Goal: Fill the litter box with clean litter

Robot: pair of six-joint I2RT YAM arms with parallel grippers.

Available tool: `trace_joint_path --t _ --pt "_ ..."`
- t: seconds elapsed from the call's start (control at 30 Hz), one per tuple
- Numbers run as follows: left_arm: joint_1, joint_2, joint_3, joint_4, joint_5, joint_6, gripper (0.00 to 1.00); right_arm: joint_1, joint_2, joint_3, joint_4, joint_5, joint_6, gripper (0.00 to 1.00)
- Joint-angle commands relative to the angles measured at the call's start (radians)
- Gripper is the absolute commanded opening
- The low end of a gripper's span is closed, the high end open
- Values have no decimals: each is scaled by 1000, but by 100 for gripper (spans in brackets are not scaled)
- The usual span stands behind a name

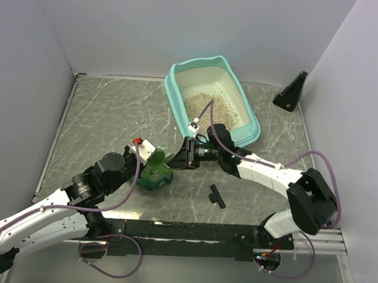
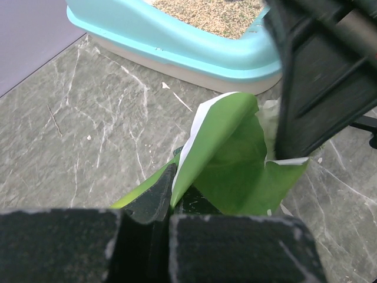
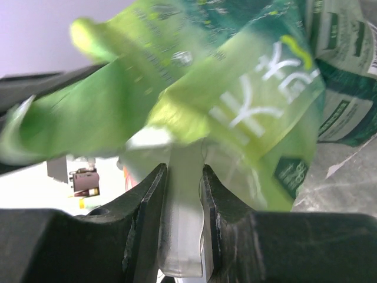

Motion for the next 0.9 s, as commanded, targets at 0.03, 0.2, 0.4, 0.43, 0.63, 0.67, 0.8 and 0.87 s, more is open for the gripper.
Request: trace_joint_path --t 0.03,0.2,0.4,0.43,0.63,0.67,0.8,0.87 --pt "-1 -11 -15 21 -3 -3 1 -18 -156 -61 19 -33 11 0" --pt "-2 -14 -16 20 -13 -2 1 -39 -254 -109 -11 -3 35 0" --pt "-2 -13 -19 24 -16 -5 1 -91 -365 -190 -53 14 48 0" --pt "-1 -13 -19 24 -17 -3 1 -101 -377 -211 -57 12 48 0" --pt "-2 -6 -21 27 -22 -2 1 -136 -472 -282 -59 15 80 0" --pt "-1 -8 -22 29 -23 -2 1 -140 -498 -290 -63 24 84 0" --pt "-1 -11 -25 32 -27 -2 1 -159 -575 -327 -91 61 104 0" --pt "-1 -11 -27 37 -23 -2 1 -167 -616 -345 -114 85 118 0"
